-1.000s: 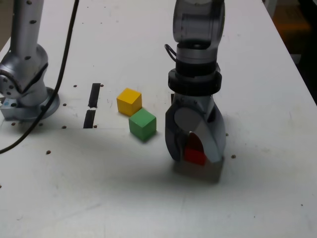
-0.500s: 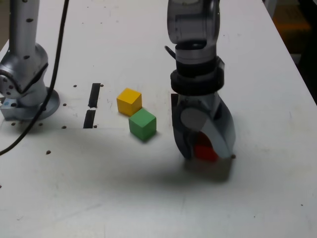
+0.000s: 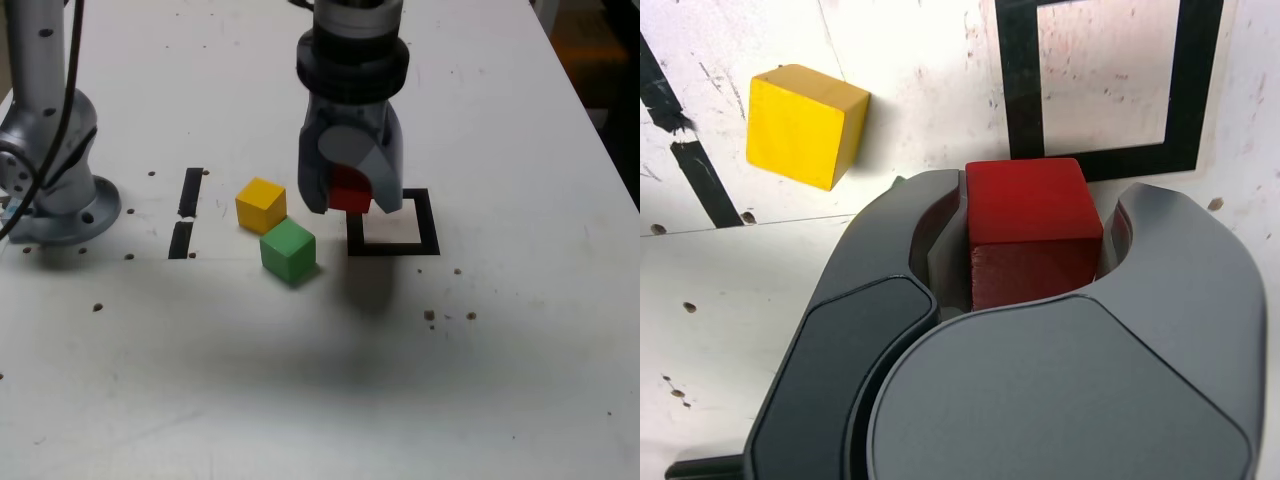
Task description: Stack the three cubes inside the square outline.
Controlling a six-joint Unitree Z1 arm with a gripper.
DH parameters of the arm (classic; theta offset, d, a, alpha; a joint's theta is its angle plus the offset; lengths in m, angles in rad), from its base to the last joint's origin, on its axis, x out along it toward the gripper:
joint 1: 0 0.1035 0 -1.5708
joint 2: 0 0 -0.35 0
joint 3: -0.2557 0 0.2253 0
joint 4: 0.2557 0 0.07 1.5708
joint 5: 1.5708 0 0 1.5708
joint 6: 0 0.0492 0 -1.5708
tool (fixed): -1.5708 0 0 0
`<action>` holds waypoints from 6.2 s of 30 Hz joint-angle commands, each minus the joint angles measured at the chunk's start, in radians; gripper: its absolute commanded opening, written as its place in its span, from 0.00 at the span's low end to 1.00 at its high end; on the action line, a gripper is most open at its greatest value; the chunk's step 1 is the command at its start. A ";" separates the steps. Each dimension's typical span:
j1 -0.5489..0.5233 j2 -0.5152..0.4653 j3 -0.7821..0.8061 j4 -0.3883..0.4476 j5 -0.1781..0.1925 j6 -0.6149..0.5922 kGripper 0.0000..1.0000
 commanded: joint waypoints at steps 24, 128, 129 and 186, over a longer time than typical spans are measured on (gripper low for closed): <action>0.134 0.129 -0.059 -0.030 -0.073 0.036 0.04; -0.001 -0.216 0.402 -0.031 0.100 0.379 0.91; 0.003 -0.209 0.408 -0.044 0.100 0.382 0.91; 0.094 -0.131 0.515 -0.329 0.095 0.391 0.22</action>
